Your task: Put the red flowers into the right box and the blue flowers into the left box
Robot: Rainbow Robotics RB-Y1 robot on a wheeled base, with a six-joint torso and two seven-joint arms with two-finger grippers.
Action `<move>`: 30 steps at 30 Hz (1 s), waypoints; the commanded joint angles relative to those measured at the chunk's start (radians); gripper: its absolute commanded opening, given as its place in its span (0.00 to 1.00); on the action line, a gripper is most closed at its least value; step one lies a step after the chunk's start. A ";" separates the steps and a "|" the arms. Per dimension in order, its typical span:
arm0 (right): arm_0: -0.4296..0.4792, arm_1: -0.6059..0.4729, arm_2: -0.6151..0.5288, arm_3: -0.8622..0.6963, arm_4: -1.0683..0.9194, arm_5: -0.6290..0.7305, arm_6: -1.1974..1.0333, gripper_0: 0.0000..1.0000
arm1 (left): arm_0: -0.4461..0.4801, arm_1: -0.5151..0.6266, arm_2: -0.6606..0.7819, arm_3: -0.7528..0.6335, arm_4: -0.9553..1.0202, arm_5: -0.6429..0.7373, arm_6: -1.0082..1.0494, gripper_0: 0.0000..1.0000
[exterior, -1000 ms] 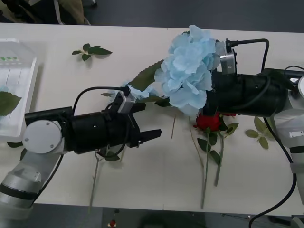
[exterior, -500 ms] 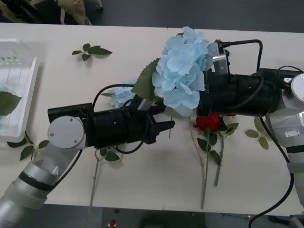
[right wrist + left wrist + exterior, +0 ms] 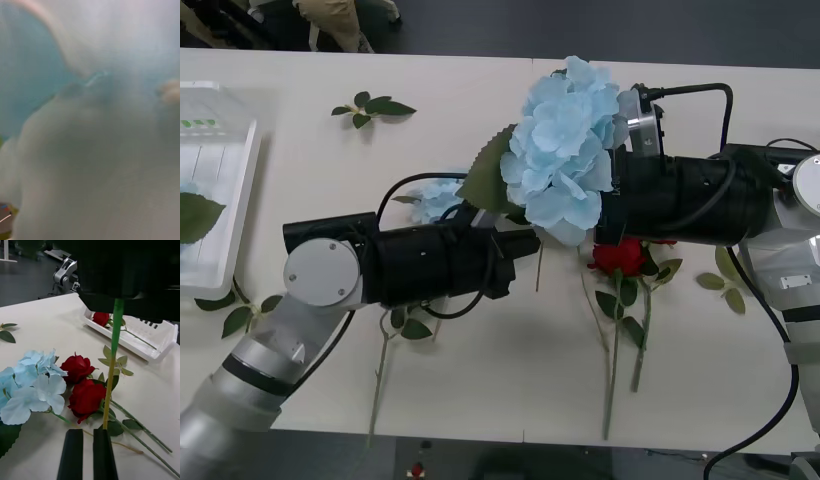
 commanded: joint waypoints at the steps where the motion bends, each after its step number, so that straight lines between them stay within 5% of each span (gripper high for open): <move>1: -0.031 -0.013 -0.008 -0.024 0.004 -0.017 -0.013 0.43 | -0.026 -0.030 0.000 -0.012 0.006 -0.022 -0.069 1.00; 2: -0.033 -0.016 -0.008 -0.024 0.005 -0.028 -0.013 0.67 | -0.026 -0.030 -0.001 -0.009 0.006 -0.022 -0.069 1.00; 4: -0.040 -0.025 -0.008 -0.024 0.010 -0.046 -0.013 0.90 | -0.034 -0.030 -0.011 -0.007 0.006 -0.024 -0.069 1.00; 6: -0.044 -0.033 -0.008 -0.024 0.010 -0.048 -0.013 0.96 | -0.038 -0.030 -0.021 -0.004 0.006 -0.036 -0.069 1.00; 30: -0.044 -0.039 -0.016 -0.024 0.004 -0.020 -0.013 1.00 | -0.041 -0.030 -0.072 0.000 0.005 -0.106 -0.069 1.00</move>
